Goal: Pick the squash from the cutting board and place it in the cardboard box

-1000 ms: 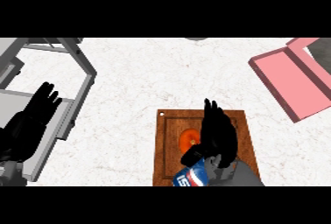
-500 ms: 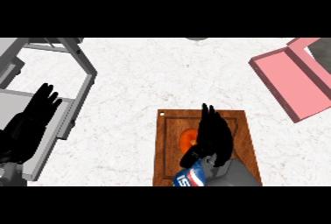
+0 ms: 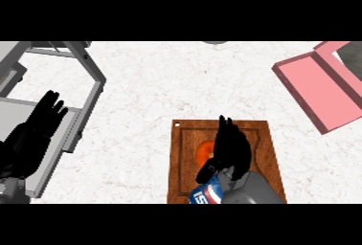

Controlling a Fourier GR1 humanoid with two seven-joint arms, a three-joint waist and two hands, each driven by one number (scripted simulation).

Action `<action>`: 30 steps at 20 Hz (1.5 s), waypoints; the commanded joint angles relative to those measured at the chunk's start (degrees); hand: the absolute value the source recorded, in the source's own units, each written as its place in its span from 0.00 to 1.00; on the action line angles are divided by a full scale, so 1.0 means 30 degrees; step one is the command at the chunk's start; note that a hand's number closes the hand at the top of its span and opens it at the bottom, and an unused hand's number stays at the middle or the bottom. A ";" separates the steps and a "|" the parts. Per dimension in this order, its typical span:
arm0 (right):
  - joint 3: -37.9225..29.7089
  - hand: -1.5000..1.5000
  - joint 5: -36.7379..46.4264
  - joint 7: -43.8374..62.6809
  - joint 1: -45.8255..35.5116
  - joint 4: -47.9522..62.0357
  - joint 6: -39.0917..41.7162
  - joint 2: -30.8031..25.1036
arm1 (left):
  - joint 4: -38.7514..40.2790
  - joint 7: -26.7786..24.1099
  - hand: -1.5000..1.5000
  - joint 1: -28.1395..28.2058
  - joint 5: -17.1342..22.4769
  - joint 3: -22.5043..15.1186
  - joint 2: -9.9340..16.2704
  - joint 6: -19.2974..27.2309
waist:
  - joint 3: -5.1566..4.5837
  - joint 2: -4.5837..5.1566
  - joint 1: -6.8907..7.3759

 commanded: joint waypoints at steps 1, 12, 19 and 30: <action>0.0218 0.00 -0.0188 0.3937 -0.0850 0.1492 -0.1115 0.0323 | 0.0147 -0.0680 0.50 0.0255 -0.0714 -0.0138 -0.0422 0.0133 | 0.0005 0.0047 0.0096; 0.0589 1.00 0.1323 0.2854 -0.0687 0.0552 -0.0038 0.0323 | -0.0394 0.0196 0.50 0.0440 -0.0327 0.0830 -0.0098 -0.0931 | 0.0011 -0.0020 -0.0084; 0.0433 1.00 0.1719 0.1719 -0.0886 0.1796 -0.1051 0.0325 | 0.0079 -0.0278 0.50 0.0361 -0.1152 0.0325 -0.1378 -0.0529 | 0.0009 0.0015 -0.0089; -0.4962 1.00 -0.0729 -1.1671 -0.9231 1.2292 0.1697 -0.4432 | 0.0008 0.0571 0.50 -0.0652 -0.0779 0.0915 -0.0997 -0.1313 | 0.0028 0.0248 0.0587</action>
